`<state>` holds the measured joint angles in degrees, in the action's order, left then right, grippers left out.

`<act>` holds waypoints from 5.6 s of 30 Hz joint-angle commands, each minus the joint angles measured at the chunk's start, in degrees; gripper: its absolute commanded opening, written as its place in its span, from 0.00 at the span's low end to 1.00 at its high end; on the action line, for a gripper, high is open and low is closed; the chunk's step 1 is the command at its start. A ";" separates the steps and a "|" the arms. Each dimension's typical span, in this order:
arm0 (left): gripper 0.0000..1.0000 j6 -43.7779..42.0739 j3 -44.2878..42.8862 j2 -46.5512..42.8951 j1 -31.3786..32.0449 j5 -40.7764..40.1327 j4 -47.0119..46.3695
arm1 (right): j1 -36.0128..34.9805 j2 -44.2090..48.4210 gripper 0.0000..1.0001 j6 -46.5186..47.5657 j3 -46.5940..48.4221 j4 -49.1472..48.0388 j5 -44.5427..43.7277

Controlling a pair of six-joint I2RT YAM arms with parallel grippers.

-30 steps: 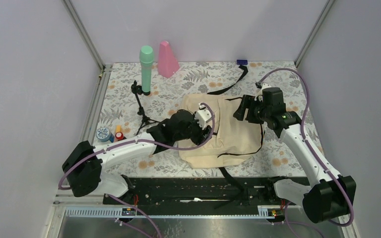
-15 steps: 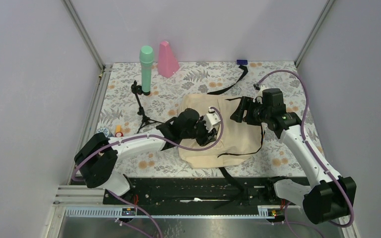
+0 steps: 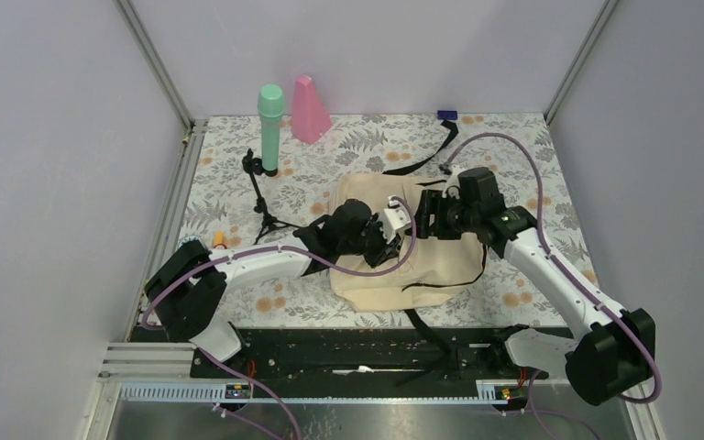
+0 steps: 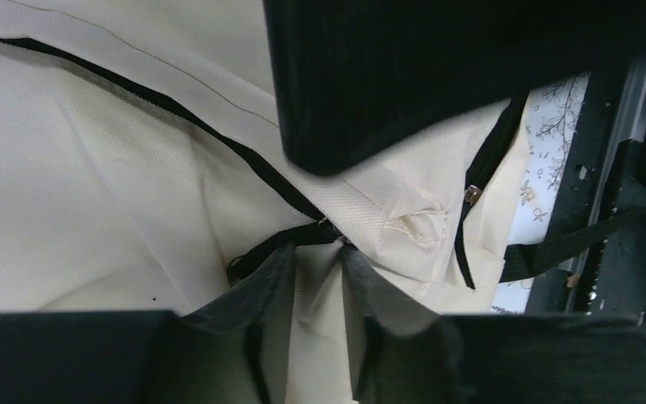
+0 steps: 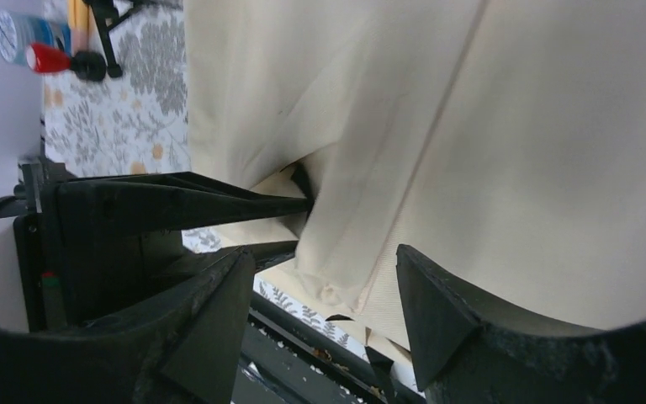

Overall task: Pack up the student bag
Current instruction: Unzip the student bag at the center of the board.

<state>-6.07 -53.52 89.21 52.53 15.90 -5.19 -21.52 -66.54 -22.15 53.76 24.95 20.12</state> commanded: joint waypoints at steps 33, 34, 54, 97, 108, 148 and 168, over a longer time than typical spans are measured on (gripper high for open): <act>0.73 15.27 4.22 -15.55 -0.12 -6.63 0.88 | -9.19 -4.32 0.00 2.51 -0.23 -6.00 -15.34; 0.77 16.00 5.02 -16.24 -1.27 -5.38 -0.79 | -9.18 -3.81 0.00 3.07 -0.95 -6.63 -14.22; 0.64 37.55 5.26 -3.78 -11.41 14.31 -19.55 | -9.14 0.98 0.00 3.74 -5.59 -9.83 -10.18; 0.10 47.64 8.27 2.78 -8.19 11.38 -29.90 | -9.16 -0.62 0.00 1.41 -5.66 -10.38 -11.17; 0.00 44.69 11.21 -1.01 -7.61 10.94 -30.47 | -9.15 -1.24 0.00 -1.74 -4.79 -9.44 -17.25; 0.00 23.56 12.72 -10.14 7.37 6.14 -4.47 | -9.07 -4.40 0.00 -3.25 8.23 -9.20 -25.98; 0.84 29.42 -4.88 -9.27 7.85 -27.33 8.40 | -9.00 4.72 0.00 -3.30 -8.06 -18.03 -23.84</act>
<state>20.86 -52.03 76.82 61.23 -1.87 1.15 -31.18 -63.59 -25.96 46.15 13.47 -0.71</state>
